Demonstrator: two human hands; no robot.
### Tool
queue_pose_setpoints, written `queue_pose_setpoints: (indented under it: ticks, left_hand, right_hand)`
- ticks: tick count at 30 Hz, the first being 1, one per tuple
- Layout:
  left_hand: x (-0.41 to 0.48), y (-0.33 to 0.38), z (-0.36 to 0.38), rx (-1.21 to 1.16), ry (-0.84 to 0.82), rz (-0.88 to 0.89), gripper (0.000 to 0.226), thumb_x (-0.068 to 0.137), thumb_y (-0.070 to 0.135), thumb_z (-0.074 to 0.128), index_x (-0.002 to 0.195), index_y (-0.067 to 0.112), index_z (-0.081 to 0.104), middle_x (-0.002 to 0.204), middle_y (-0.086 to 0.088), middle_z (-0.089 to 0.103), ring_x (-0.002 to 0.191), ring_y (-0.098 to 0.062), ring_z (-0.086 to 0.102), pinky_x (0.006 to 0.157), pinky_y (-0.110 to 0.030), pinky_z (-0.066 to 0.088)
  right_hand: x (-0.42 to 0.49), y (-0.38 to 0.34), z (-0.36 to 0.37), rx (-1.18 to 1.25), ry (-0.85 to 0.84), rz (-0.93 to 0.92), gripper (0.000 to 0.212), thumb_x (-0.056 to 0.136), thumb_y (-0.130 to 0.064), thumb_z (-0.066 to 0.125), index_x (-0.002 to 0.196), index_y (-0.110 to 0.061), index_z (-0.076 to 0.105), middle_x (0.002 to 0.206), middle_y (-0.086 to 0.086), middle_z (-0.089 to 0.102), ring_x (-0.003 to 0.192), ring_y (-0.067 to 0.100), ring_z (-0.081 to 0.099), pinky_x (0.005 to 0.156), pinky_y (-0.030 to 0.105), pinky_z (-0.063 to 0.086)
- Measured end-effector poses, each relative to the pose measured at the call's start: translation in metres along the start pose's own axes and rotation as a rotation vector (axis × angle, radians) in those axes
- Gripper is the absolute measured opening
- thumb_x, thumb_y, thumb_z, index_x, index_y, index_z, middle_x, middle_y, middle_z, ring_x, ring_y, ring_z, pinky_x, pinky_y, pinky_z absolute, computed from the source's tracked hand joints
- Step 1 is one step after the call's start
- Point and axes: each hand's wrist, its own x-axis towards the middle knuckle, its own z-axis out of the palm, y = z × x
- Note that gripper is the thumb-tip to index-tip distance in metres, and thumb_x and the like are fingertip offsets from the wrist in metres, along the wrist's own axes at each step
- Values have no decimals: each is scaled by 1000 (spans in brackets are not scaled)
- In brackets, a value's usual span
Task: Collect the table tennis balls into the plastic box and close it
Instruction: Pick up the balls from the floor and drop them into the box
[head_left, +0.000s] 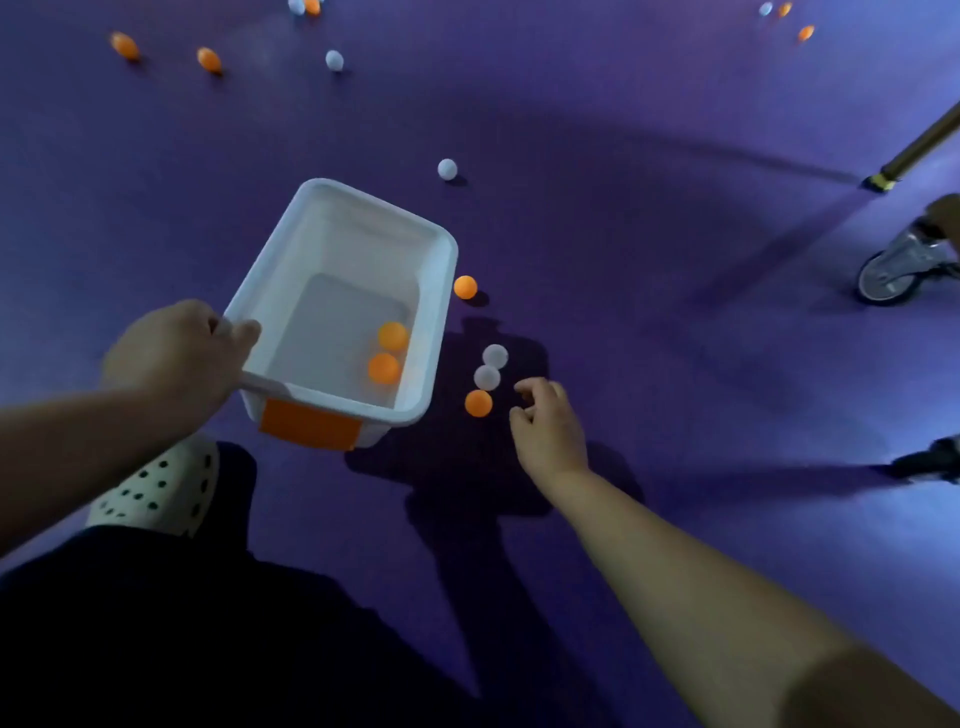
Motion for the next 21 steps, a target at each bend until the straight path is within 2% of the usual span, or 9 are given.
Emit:
queue_pose_setpoints:
  ticks: [2,5,9,10,12,14,17,19,21]
  left_hand:
    - [15,-13,10,-60,10,-78,48,85,39,46,56,1,46,63,-29,62,57,-42,62,56,-47,50]
    - [26,-27,26,-115,14,-180,48,89,39,45,67,-3,47,66,-27,60,63,-40,61,59,-43,47]
    - [41,-43,48,-171,-6,-251,48,87,48,43,65,6,47,63,-18,59,63,-37,61,61,-43,46]
    - [46,-46,52,-177,-7,-264,48,87,49,43,65,6,47,62,-17,59,61,-37,60,60,-43,46]
    - [54,-48,57,-169,-5,-277,48,87,49,43,66,6,48,61,-17,59,60,-36,56,59,-42,44]
    - [59,-49,58,-153,-2,-279,45,89,45,44,68,6,48,64,-16,60,62,-35,53,57,-39,39]
    - [64,-52,59,-159,-13,-280,41,92,42,45,72,6,48,67,-15,59,63,-32,51,56,-36,34]
    - [64,-54,61,-178,-29,-282,41,93,40,46,72,5,48,67,-15,58,62,-32,51,56,-36,34]
    - [63,-54,63,-206,-45,-301,41,93,39,46,73,3,48,67,-16,58,62,-31,50,56,-35,34]
  right_hand:
    - [9,-5,18,-63,-93,-11,32,92,-16,48,123,-24,49,120,-5,47,94,11,54,73,28,48]
    - [18,-10,36,-213,-179,-81,38,91,-14,50,128,-23,44,122,-1,43,103,14,49,77,26,46]
    - [33,-13,51,-410,-206,-96,48,90,-17,54,135,-27,41,132,3,37,117,19,40,95,31,43]
    - [37,-13,54,-437,-221,-84,49,90,-17,54,136,-28,40,133,3,37,117,19,41,95,31,43]
    - [43,-12,60,-452,-276,-52,49,91,-16,54,136,-28,40,130,3,37,111,18,44,84,29,45]
    - [47,-11,66,-420,-329,2,44,90,-12,54,130,-27,44,124,3,39,96,16,49,70,27,44]
    - [50,-20,70,-272,-321,80,33,90,-16,55,121,-24,48,121,2,43,84,14,51,66,24,46]
    - [50,-41,70,22,-165,120,21,89,-28,55,109,-27,52,111,-1,51,82,11,54,65,20,45]
    - [52,-72,68,273,3,98,17,85,-45,52,96,-32,54,95,-6,59,80,11,59,67,27,52]
